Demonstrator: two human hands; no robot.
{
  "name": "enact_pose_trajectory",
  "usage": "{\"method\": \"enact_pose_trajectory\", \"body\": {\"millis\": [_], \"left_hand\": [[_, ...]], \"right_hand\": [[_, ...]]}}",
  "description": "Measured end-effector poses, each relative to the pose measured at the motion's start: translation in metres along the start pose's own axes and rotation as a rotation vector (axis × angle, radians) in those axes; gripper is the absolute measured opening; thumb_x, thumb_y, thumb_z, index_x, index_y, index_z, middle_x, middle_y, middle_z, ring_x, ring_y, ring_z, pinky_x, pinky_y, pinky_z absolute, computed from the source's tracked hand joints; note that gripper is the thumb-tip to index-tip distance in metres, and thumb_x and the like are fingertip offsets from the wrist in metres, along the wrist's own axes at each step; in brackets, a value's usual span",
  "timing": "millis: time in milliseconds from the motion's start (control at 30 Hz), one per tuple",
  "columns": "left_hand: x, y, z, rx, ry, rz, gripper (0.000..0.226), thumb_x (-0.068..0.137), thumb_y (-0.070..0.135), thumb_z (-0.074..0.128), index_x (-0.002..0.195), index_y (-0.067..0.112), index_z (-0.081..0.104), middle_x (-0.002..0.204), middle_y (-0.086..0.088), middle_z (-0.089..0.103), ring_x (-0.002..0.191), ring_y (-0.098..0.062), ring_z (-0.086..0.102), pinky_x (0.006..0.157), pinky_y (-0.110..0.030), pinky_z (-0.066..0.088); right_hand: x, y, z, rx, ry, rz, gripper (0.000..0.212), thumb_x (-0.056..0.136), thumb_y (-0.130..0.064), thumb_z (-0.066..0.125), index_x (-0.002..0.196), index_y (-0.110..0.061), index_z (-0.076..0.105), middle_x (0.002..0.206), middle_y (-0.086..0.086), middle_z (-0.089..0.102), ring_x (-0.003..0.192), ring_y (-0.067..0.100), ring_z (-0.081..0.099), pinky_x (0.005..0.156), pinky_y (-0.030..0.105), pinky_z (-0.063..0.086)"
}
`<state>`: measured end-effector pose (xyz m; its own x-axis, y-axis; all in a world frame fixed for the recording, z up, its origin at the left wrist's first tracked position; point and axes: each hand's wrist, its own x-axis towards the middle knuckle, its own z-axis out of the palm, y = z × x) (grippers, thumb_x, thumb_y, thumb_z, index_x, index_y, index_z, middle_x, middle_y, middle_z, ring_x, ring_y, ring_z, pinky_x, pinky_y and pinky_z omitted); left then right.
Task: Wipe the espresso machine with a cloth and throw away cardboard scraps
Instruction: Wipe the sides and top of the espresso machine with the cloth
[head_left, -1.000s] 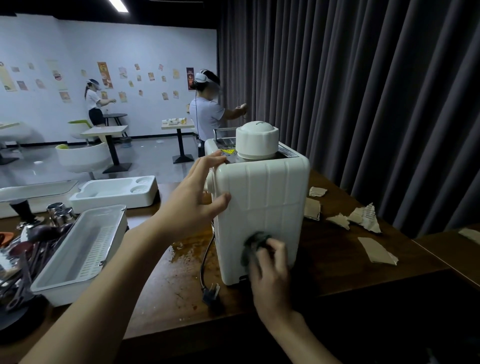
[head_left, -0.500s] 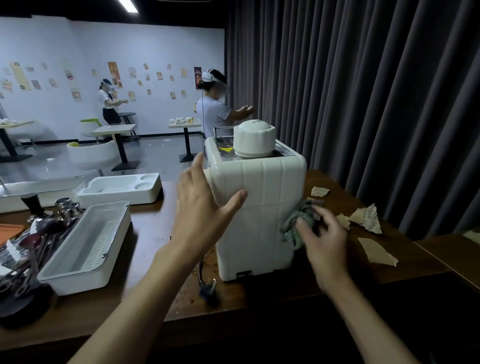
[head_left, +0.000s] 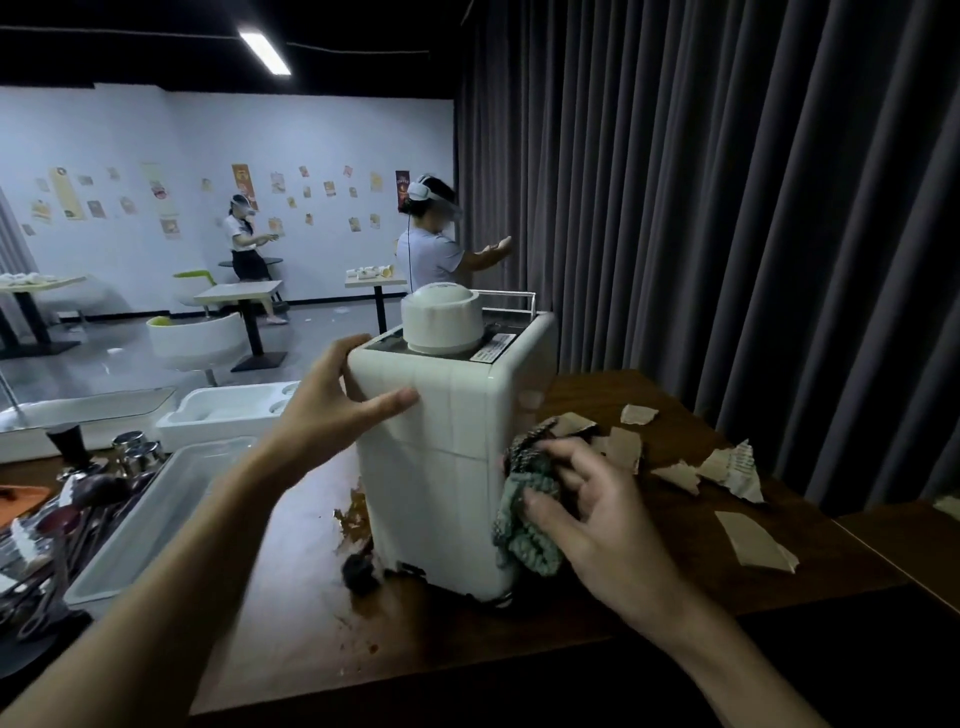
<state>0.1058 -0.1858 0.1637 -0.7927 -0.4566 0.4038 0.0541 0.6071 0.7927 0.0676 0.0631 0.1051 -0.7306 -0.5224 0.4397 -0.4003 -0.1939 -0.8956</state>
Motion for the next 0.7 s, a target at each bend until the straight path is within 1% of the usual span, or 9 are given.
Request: {"method": "enact_pose_trajectory", "body": {"millis": [67,100,167,267,367,433,500,600,700], "left_hand": [[-0.002,0.009,-0.003,0.065,0.018,0.041,0.102,0.059,0.057,0.078,0.148,0.035,0.033,0.150,-0.001,0.041,0.129,-0.022,0.048,0.091,-0.056,0.054],[-0.006,0.015,0.000,0.100,0.042,0.088,0.103,0.063,0.062,0.076,0.150,0.035,0.029,0.154,-0.001,0.034,0.137,-0.022,0.039,0.102,-0.060,0.046],[-0.013,0.030,0.012,0.207,0.133,0.176,0.099,0.071,0.076,0.066,0.151,0.030,0.029,0.152,0.000,0.032,0.141,-0.020,0.032,0.112,-0.056,0.035],[-0.016,0.050,0.038,0.354,0.251,0.151,0.090,0.079,0.076,0.056,0.149,0.026,0.030,0.149,-0.001,0.038,0.140,-0.024,0.033,0.109,-0.054,0.031],[-0.007,0.064,0.054,0.372,0.314,0.081,0.088,0.079,0.073,0.058,0.147,0.023,0.032,0.144,-0.006,0.044,0.137,-0.027,0.036,0.108,-0.055,0.028],[0.001,0.069,0.061,0.354,0.332,0.036,0.089,0.076,0.073,0.059,0.145,0.023,0.034,0.140,-0.007,0.045,0.136,-0.027,0.037,0.109,-0.056,0.026],[0.007,0.070,0.067,0.365,0.335,0.000,0.086,0.075,0.073,0.063,0.140,0.023,0.036,0.137,-0.007,0.048,0.134,-0.027,0.040,0.109,-0.057,0.024],[0.011,0.071,0.073,0.348,0.348,-0.020,0.085,0.070,0.071,0.069,0.135,0.027,0.038,0.131,-0.002,0.055,0.130,-0.024,0.046,0.110,-0.060,0.018],[0.018,0.067,0.075,0.281,0.343,-0.054,0.090,0.066,0.068,0.074,0.138,0.032,0.035,0.132,0.001,0.057,0.131,-0.023,0.047,0.113,-0.062,0.005]], "right_hand": [[0.015,-0.008,-0.006,-0.073,0.049,-0.046,0.029,0.090,-0.001,0.061,0.114,-0.018,0.060,0.108,0.001,0.070,0.102,0.013,0.067,0.083,0.031,0.057],[0.026,-0.011,-0.013,-0.087,0.108,-0.056,0.030,0.090,-0.002,0.062,0.116,-0.019,0.061,0.111,0.002,0.069,0.104,0.017,0.066,0.086,0.035,0.057],[0.054,-0.019,-0.032,-0.045,0.178,-0.040,0.032,0.091,-0.003,0.062,0.111,-0.028,0.060,0.113,0.003,0.066,0.107,0.022,0.064,0.089,0.039,0.056],[0.102,-0.035,-0.059,-0.002,0.153,0.007,0.031,0.093,-0.005,0.059,0.105,-0.033,0.056,0.121,0.005,0.059,0.111,0.023,0.060,0.091,0.039,0.055],[0.145,-0.049,-0.074,0.031,0.055,0.104,0.022,0.095,-0.003,0.054,0.108,-0.020,0.054,0.114,0.008,0.061,0.097,0.019,0.064,0.075,0.031,0.060],[0.171,-0.052,-0.080,0.034,0.029,0.186,0.030,0.095,-0.002,0.055,0.122,-0.011,0.049,0.112,0.009,0.061,0.094,0.020,0.065,0.070,0.031,0.061],[0.189,-0.053,-0.083,-0.003,-0.038,0.281,0.039,0.094,-0.004,0.057,0.131,-0.005,0.047,0.120,0.016,0.061,0.102,0.026,0.065,0.079,0.038,0.060],[0.200,-0.053,-0.081,-0.092,-0.139,0.411,0.045,0.093,-0.007,0.060,0.136,-0.009,0.047,0.122,0.018,0.060,0.112,0.030,0.061,0.093,0.044,0.054],[0.204,-0.051,-0.078,0.009,-0.127,0.437,0.046,0.092,-0.007,0.060,0.136,-0.008,0.046,0.118,0.016,0.062,0.108,0.028,0.062,0.089,0.040,0.054]]}}
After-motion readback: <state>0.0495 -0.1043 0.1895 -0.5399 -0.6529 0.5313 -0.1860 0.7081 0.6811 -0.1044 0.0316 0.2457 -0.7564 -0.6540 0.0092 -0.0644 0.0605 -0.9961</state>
